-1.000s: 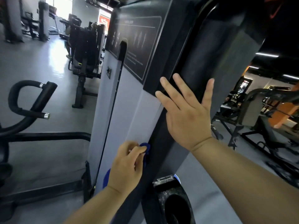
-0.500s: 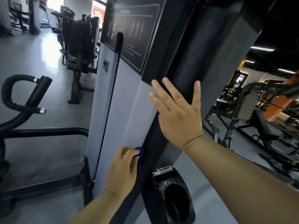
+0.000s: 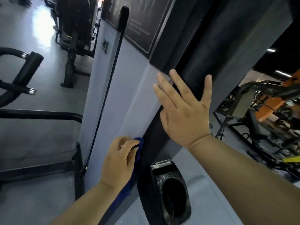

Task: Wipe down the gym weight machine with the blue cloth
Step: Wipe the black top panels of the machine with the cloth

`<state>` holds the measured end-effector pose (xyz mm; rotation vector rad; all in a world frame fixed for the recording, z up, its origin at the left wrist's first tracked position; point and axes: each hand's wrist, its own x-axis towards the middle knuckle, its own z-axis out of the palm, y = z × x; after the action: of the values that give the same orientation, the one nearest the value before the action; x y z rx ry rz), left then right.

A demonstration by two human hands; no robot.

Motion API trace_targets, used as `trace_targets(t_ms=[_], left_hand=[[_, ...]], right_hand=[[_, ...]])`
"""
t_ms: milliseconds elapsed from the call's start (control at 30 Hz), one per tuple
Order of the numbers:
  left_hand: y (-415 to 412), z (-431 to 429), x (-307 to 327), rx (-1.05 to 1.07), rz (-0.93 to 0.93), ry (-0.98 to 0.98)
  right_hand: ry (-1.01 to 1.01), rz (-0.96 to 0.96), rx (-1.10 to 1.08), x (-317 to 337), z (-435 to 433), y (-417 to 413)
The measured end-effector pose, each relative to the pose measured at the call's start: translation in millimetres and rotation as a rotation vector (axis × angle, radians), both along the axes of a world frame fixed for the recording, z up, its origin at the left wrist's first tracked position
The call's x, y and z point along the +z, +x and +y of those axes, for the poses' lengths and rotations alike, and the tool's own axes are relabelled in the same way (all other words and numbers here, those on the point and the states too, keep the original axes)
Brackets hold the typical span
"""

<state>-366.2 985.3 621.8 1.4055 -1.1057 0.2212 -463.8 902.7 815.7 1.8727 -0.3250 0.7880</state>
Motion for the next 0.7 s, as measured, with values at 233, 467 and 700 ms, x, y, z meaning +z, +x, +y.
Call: trace_targets(t_ms=[233,467,700], left_hand=[[-8,3,-33,0.009,0.023,-0.008],[-7,-11,30,0.054,0.013,-0.118],[-6,8,-53,0.041,-0.005,0.066]], right_hand=[[0.008,0.023,-0.003,-7,2,0],[0.04,0.051,-0.073,-33,7,-2],[0.076,0.146,-0.144,-48,13,-8]])
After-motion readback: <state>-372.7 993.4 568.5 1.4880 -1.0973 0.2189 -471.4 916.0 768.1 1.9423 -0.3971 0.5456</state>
